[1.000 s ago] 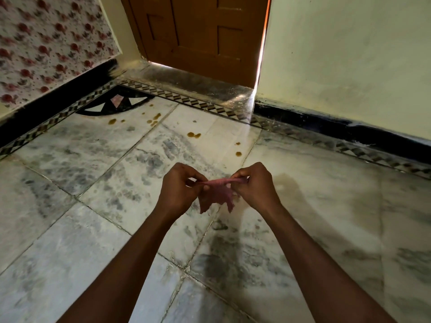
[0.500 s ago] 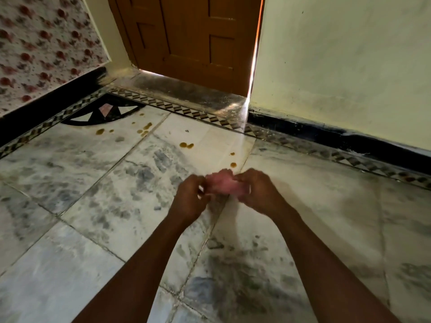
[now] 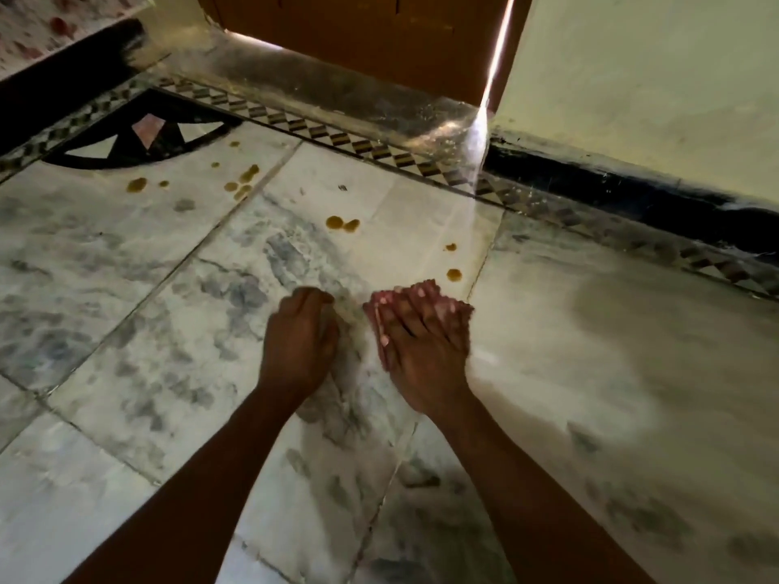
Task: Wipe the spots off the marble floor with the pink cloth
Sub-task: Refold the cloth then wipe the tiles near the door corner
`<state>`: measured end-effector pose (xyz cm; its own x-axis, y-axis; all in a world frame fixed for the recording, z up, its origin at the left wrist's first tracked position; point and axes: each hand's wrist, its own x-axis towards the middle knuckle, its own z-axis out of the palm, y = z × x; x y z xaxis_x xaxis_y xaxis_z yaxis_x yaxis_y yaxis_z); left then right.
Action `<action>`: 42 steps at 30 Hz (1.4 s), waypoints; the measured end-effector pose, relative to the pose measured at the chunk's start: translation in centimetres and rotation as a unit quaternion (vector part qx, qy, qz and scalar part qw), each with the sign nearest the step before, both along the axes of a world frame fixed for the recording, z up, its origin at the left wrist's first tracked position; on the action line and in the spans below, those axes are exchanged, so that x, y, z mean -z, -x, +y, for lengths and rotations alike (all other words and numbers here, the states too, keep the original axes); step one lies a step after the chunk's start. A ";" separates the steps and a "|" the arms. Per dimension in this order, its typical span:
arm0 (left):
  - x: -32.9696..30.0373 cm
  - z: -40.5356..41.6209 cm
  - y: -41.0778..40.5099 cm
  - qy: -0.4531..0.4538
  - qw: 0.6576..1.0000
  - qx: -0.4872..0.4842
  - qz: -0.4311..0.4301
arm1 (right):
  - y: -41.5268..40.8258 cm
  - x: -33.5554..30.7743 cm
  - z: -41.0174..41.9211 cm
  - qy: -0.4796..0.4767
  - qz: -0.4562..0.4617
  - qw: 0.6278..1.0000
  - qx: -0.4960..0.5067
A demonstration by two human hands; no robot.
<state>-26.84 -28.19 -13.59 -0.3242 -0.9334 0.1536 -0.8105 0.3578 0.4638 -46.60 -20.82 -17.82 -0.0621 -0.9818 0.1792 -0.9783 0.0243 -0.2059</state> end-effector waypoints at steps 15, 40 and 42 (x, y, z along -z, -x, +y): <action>3.5 -4.4 -1.3 0.057 0.990 -0.117 -0.056 | 3.0 0.5 -7.2 -0.023 0.048 0.994 0.097; 3.5 -5.3 -1.3 0.053 0.986 -0.129 -0.094 | 12.4 -1.2 -16.7 -0.117 -0.061 0.943 0.305; 3.4 -5.2 -1.4 0.037 0.986 -0.126 -0.098 | 7.2 -1.6 -15.7 -0.114 -0.024 0.976 0.182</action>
<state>-25.46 -33.41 -16.98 -0.1130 -0.9768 0.1820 -0.9495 0.1601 0.2699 -53.79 -36.53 -16.20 -0.4172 -0.9072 -0.0537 -0.8857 0.4191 -0.1998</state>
